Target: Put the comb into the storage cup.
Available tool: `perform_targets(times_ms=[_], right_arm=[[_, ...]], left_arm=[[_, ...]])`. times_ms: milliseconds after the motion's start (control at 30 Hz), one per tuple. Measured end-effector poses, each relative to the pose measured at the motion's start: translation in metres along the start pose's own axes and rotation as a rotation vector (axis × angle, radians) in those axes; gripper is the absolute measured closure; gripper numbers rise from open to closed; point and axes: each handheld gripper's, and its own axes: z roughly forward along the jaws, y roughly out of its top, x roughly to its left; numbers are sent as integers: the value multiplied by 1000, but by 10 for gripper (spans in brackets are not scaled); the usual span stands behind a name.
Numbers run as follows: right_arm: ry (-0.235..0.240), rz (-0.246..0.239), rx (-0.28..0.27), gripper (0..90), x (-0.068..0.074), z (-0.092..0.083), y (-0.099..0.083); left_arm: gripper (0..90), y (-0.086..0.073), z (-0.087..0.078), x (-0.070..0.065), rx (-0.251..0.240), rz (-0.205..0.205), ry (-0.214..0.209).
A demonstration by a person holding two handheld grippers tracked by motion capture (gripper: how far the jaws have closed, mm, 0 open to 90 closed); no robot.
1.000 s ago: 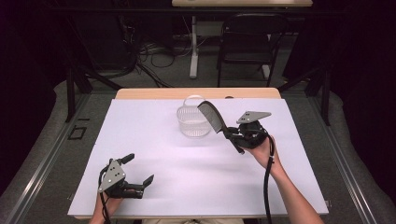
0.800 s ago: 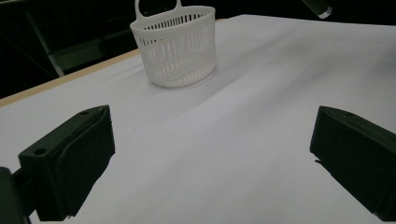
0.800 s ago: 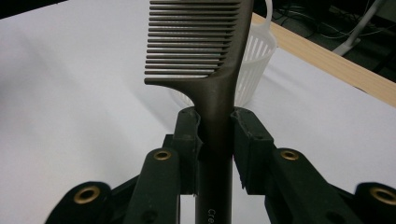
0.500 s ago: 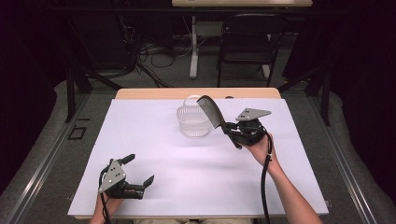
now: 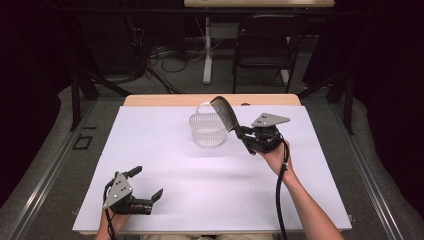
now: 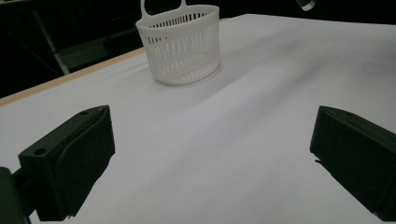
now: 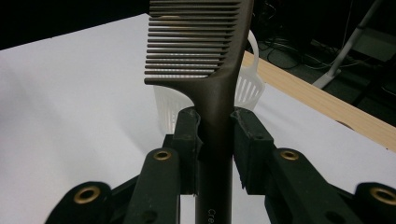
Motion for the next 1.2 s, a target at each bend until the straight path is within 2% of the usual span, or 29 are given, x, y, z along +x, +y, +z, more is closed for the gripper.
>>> perform_targets(times_ms=[767,1200], right_arm=[[-33,4,-45,727,-7,4,9],[-29,-6,-52,727,-11,10,16]], left_arm=[[2,0,2,-1,3,3,-4],[2,0,2,-1,5,4,-6]])
